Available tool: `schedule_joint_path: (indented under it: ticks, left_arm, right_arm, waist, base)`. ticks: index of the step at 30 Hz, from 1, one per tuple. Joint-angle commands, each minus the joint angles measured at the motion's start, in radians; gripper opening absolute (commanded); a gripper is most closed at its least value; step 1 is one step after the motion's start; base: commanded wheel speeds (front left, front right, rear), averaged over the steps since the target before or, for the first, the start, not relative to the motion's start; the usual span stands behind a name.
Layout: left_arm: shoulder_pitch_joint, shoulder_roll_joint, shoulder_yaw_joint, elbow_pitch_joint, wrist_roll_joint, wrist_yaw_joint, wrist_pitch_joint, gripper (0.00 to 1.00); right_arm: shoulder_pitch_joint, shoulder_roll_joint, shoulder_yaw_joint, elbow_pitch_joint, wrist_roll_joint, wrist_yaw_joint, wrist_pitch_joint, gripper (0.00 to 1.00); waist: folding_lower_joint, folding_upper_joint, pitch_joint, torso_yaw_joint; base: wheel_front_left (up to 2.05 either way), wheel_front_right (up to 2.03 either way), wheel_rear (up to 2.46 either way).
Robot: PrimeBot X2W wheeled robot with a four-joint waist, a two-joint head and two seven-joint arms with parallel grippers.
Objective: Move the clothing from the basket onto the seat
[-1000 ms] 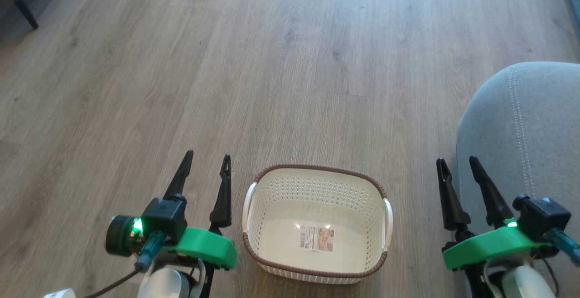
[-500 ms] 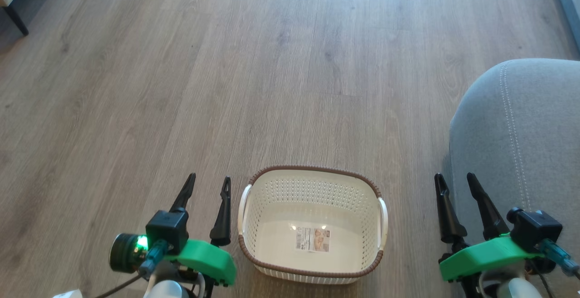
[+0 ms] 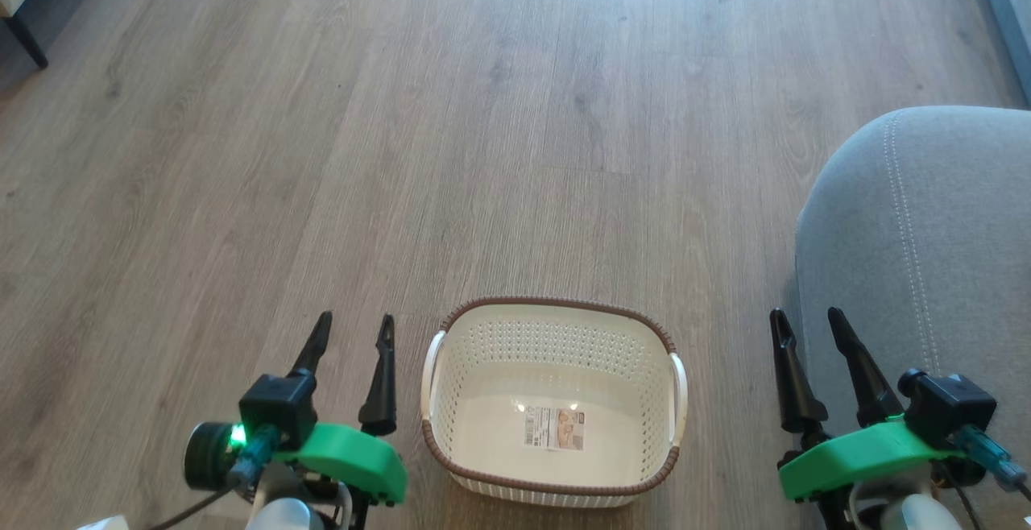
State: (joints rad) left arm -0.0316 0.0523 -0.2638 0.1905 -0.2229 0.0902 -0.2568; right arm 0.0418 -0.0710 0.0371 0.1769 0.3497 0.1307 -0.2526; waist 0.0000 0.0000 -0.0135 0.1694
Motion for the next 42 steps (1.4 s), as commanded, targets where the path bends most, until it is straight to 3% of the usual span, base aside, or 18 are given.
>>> schedule_joint_path:
  ticks: [1,17,18,23,42]
  left_arm:
    - [-0.025,-0.002,0.037,-0.025,-0.010,-0.005,-0.005,1.00]
    - [-0.023,-0.002,0.050,-0.009,-0.025,-0.027,-0.005,1.00]
    - [0.001,0.000,0.010,0.022,-0.019,-0.026,0.000,0.00]
    - [0.031,0.000,0.006,0.083,-0.030,-0.027,0.002,0.00]
    - [0.015,0.010,0.046,0.080,-0.239,-0.055,0.045,0.00]
  right_arm:
    - [-0.031,-0.006,0.023,-0.029,-0.008,0.000,-0.009,1.00]
    - [-0.035,-0.007,0.032,-0.017,0.004,0.000,-0.009,1.00]
    - [0.000,0.000,0.006,0.011,0.002,0.000,0.000,0.00]
    - [0.019,0.002,0.006,0.075,0.011,0.000,0.003,0.00]
    - [-0.006,0.003,-0.014,0.074,0.193,0.000,0.054,0.00]
  waist:
    - [0.0000,0.0000,0.000,-0.001]
    - [0.0000,0.0000,0.000,-0.016]
    - [0.0000,0.0000,0.000,-0.016]
    - [0.0000,0.0000,0.000,-0.018]
    - [0.0000,0.0000,0.002,-0.040]
  base:
    - [0.00,0.00,0.00]
    - [0.00,0.00,0.00]
    - [0.00,0.00,0.00]
    - [0.00,0.00,0.00]
    - [0.00,0.00,0.00]
